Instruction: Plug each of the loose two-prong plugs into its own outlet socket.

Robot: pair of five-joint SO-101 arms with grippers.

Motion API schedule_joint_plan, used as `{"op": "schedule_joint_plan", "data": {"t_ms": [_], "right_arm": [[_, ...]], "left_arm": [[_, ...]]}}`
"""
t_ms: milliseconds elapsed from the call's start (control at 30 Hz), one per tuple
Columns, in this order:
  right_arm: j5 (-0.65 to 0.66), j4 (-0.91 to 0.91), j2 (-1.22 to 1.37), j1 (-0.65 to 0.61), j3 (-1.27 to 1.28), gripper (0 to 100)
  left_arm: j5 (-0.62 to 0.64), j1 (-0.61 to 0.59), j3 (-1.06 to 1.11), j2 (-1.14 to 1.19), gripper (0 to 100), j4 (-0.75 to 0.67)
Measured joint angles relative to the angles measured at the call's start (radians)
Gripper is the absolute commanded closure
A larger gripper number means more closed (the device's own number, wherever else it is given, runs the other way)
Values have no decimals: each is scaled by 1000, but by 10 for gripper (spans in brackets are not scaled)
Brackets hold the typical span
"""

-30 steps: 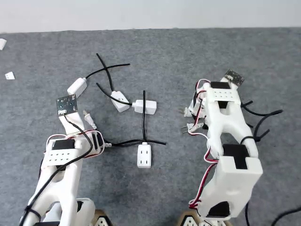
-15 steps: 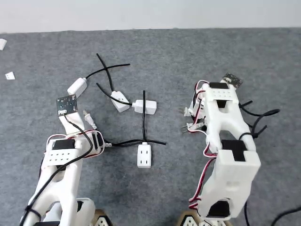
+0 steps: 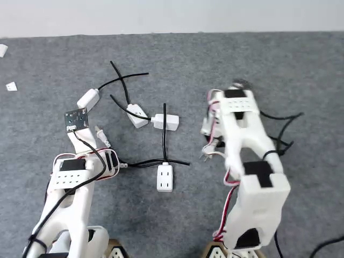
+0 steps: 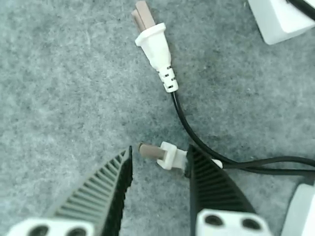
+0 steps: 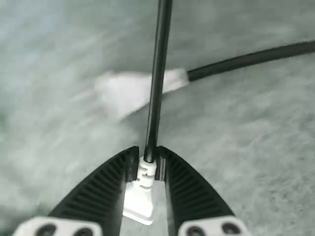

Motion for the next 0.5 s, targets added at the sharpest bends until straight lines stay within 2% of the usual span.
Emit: {"op": "schedule_joint_plan", "data": {"t_ms": [200,400,500], "right_arm": [[210,12,-157,-112,155,991],[368,-57,-190,-46,302,983],[450,-101,-190,-6,331,929]], "left_arm": [[0,0,0,0,837,0],[0,0,0,0,837,0],[0,0,0,0,837,0]]}}
